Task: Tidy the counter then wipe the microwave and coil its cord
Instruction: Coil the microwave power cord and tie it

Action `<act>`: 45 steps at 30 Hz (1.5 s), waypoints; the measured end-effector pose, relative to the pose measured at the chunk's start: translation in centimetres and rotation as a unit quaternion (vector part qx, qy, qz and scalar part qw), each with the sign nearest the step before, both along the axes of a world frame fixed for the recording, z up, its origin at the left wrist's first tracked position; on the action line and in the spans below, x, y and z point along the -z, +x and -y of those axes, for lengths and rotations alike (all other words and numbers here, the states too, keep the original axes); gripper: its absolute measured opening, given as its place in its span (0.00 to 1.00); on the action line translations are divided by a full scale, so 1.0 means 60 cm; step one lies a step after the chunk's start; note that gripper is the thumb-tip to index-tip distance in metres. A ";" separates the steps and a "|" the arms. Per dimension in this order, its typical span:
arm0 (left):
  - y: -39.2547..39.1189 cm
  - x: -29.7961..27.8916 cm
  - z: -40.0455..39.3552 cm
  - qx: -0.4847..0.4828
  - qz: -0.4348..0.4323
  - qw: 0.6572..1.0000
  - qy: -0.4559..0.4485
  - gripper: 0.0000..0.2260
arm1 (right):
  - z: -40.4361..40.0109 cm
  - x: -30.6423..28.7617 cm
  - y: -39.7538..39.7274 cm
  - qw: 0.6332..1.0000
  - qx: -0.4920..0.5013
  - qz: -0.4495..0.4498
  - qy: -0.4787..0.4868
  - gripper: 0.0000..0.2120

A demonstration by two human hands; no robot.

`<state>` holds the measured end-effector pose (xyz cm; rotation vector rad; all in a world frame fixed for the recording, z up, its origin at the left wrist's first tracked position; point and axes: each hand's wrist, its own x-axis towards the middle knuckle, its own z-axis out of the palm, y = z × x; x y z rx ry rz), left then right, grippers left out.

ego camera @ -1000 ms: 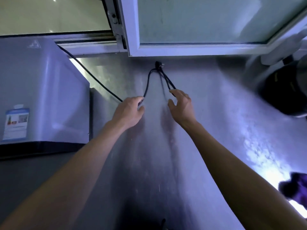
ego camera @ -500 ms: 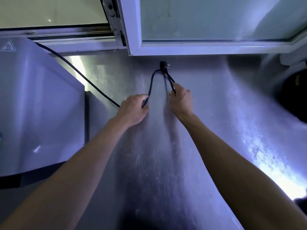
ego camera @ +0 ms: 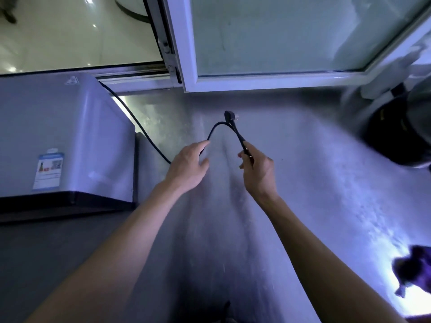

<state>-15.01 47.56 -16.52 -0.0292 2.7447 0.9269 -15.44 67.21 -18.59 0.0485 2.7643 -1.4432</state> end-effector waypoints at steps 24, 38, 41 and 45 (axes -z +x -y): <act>0.177 -0.152 -0.067 -0.260 -0.046 0.900 0.348 0.09 | -0.001 -0.104 0.235 0.981 -0.145 -0.083 -0.096 0.16; 0.220 -0.148 -0.021 -0.194 -0.108 0.918 0.330 0.11 | 0.035 -0.214 0.184 0.984 -0.118 -0.113 -0.070 0.18; 0.223 -0.136 -0.011 -0.179 -0.109 0.927 0.313 0.12 | 0.048 -0.226 0.173 0.981 -0.128 -0.145 -0.008 0.22; 0.241 -0.118 0.005 -0.116 -0.125 0.944 0.282 0.12 | 0.067 -0.239 0.170 0.967 -0.182 -0.151 0.092 0.24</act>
